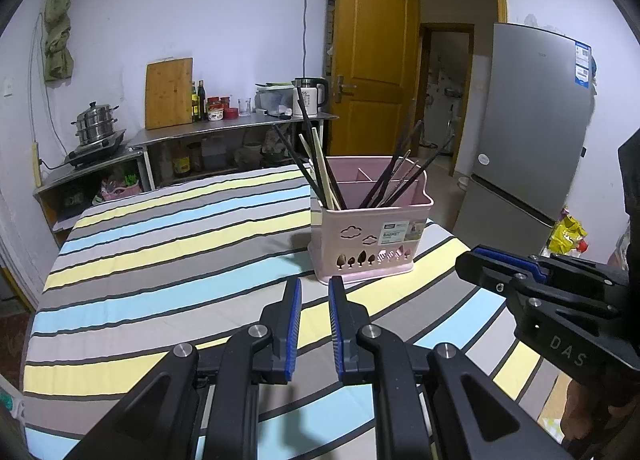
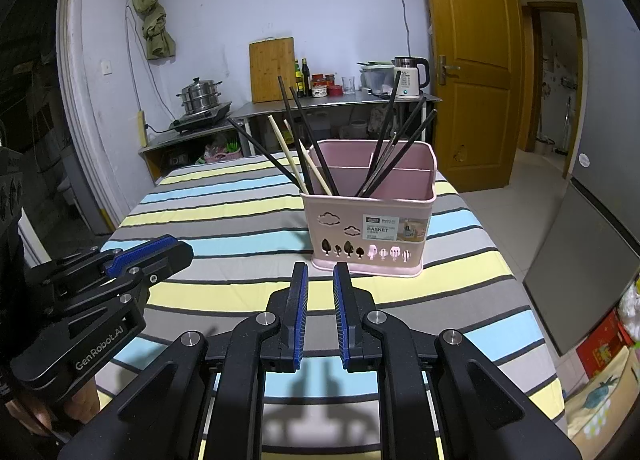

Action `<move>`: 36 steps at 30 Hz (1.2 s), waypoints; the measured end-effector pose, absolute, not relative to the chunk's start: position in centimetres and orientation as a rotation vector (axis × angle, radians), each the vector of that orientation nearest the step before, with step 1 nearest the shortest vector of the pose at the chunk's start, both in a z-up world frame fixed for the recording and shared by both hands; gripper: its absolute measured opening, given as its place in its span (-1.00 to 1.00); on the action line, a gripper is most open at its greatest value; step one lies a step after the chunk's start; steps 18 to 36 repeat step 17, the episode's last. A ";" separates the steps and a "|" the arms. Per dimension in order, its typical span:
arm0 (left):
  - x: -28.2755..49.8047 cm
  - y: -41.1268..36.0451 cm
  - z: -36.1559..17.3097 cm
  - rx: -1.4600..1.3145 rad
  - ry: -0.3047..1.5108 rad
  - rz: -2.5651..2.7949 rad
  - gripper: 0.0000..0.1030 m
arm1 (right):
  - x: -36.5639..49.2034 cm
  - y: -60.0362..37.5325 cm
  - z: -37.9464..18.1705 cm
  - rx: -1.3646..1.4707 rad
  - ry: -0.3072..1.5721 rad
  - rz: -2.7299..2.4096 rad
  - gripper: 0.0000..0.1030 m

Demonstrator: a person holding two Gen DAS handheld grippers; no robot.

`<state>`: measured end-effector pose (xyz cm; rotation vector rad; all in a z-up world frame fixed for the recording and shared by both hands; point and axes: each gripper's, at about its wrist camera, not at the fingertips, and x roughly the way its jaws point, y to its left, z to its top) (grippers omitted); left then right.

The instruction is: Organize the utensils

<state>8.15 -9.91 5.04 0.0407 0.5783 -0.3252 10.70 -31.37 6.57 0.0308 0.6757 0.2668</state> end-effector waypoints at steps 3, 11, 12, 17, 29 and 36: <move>8.1 -9.9 5.0 0.033 0.579 -0.336 -0.75 | 10.7 -31.4 6.6 0.029 0.676 0.267 -0.75; 7.9 -10.1 4.7 0.070 0.578 -0.306 -0.75 | 10.7 -31.3 6.2 0.029 0.681 0.266 -0.75; 7.9 -10.0 4.7 0.068 0.577 -0.305 -0.75 | 10.6 -31.3 6.1 0.030 0.683 0.266 -0.75; 8.1 -9.8 4.6 0.060 0.579 -0.305 -0.75 | 10.7 -31.3 6.0 0.032 0.686 0.263 -0.75; 8.1 -9.8 4.6 0.060 0.579 -0.305 -0.75 | 10.7 -31.3 6.0 0.032 0.686 0.263 -0.75; 8.1 -9.8 4.6 0.060 0.579 -0.305 -0.75 | 10.7 -31.3 6.0 0.032 0.686 0.263 -0.75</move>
